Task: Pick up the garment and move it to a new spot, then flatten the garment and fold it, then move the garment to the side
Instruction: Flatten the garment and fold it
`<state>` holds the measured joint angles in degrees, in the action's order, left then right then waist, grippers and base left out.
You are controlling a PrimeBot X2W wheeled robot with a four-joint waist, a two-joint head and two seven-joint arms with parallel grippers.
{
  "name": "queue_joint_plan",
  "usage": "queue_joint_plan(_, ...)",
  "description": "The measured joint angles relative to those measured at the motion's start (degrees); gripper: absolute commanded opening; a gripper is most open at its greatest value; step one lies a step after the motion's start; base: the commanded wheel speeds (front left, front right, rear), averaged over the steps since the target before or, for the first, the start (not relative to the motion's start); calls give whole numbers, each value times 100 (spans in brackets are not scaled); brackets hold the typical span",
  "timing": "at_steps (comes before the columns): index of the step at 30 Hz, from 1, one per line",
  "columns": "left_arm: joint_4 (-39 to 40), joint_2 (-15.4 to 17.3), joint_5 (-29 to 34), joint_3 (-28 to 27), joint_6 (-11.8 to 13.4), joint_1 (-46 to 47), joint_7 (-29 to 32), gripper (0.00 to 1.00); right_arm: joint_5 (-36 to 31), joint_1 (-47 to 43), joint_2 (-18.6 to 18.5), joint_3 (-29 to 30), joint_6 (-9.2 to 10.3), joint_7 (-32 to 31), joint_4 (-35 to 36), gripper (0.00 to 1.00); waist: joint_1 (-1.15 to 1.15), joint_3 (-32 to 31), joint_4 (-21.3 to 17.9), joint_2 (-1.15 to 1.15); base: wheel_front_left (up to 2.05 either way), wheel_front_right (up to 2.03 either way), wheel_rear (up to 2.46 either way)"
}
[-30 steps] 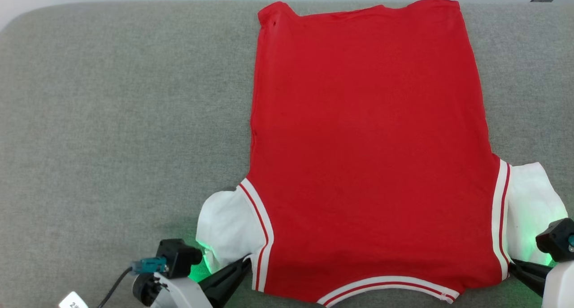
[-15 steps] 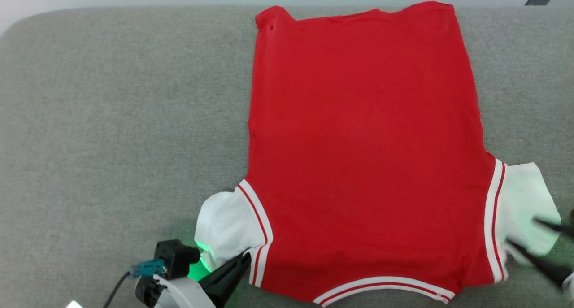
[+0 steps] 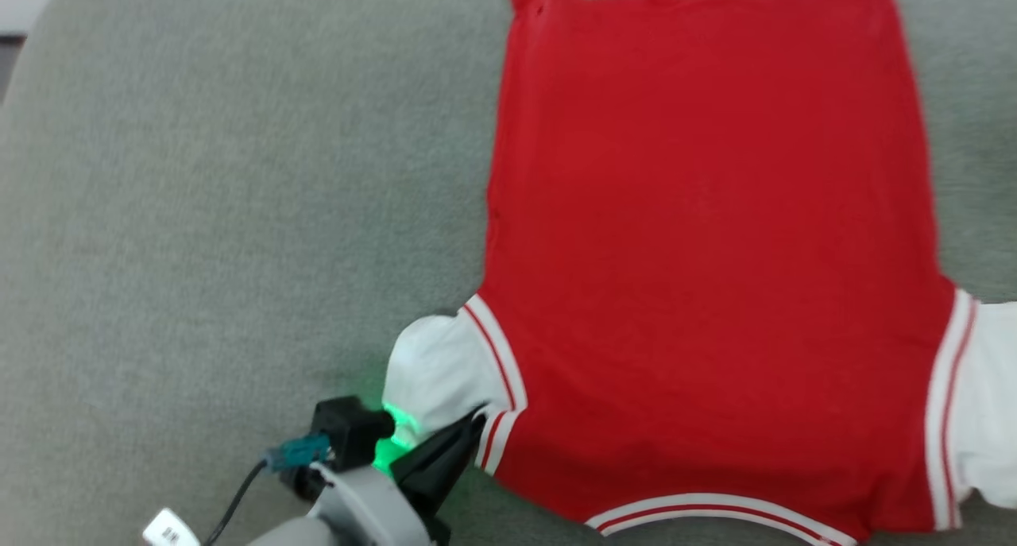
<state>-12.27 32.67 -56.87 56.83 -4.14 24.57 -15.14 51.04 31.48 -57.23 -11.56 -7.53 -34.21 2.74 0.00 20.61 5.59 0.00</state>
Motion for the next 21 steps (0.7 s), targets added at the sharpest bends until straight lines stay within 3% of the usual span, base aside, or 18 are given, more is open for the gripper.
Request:
queue_joint_plan(4, -10, -205, 73, -2, -99, 248, -5, 0, -472, 1322, 577, -188, 0, -505, -1285, 100, 0, 291, 186, 0, 0, 0, 0)
queue_joint_plan(8, -69, -487, 203, 11, -199, 506, -33, 0, -1122, 2488, 755, -363, 0, -929, -2399, 100, 0, 618, 423, 0, 0, 0, 0)
queue_joint_plan(12, -89, -701, 304, 0, -299, 651, -63, 0, -1343, 3443, 1072, -379, 0, -1199, -3320, 100, 0, 946, 682, 0, 0, 0, 0)
queue_joint_plan(21, 40, -1053, 433, -113, -377, 791, -137, 0, -1664, 4466, 1314, -668, 0, -1771, -4410, 100, 0, 1582, 1202, 0, 0, 0, 0)
